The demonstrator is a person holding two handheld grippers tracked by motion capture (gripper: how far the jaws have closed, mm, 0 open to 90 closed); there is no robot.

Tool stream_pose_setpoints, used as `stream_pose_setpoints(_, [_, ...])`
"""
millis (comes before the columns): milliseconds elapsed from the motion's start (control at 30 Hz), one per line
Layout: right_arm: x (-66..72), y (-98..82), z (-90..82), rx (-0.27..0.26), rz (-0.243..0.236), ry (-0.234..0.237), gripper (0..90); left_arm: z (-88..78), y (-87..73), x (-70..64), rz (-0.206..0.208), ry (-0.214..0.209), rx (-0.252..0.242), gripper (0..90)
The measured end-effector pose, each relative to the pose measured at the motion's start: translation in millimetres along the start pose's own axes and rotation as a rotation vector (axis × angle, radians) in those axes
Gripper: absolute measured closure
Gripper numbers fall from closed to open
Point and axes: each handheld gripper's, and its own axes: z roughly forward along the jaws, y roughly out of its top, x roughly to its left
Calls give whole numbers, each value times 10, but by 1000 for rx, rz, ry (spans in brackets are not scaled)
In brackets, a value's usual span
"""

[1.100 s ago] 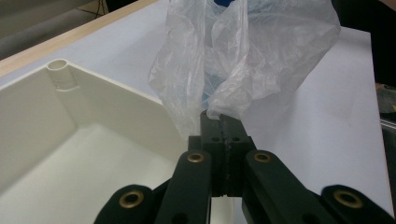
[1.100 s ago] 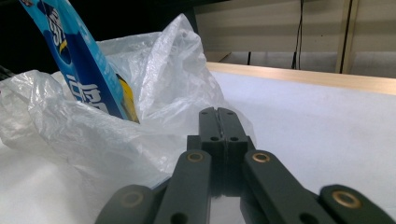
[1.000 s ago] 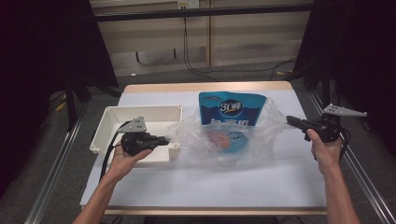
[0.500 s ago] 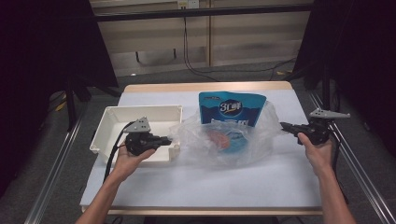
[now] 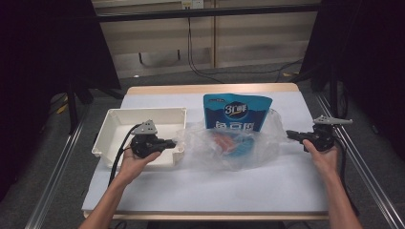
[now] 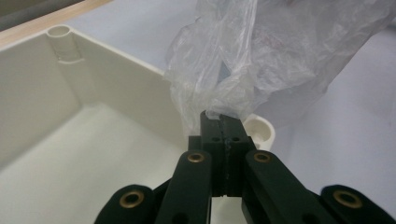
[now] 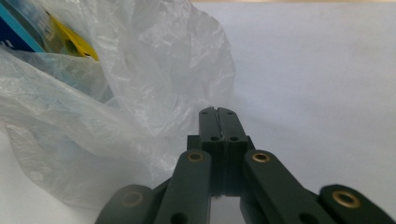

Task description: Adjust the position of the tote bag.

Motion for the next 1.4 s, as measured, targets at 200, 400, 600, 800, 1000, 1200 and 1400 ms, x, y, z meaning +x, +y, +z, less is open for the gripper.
stream_pose_setpoints(200, [-15,-42,92,43,-10,-20,900,40,-33,-24,-8,-9,11,900])
stream_pose_setpoints(400, [-49,-113,150,102,-4,-50,900,36,-62,7,-15,-4,18,900])
stream_pose_setpoints(600, [-49,-120,112,69,-7,-14,900,26,-68,4,-24,1,7,900])
stream_pose_setpoints(800, [-8,-95,53,18,-17,33,870,-73,-75,30,-46,-15,-49,897])
stream_pose_setpoints(1000, [60,-10,-112,-56,-33,52,769,-160,-57,31,-56,-11,-84,796])
stream_pose_setpoints(1200, [129,60,-235,-92,-51,52,655,-286,-40,68,-70,30,-123,681])
stream_pose_setpoints(1400, [220,155,-350,-130,-76,57,596,-358,-25,77,-75,45,-141,585])
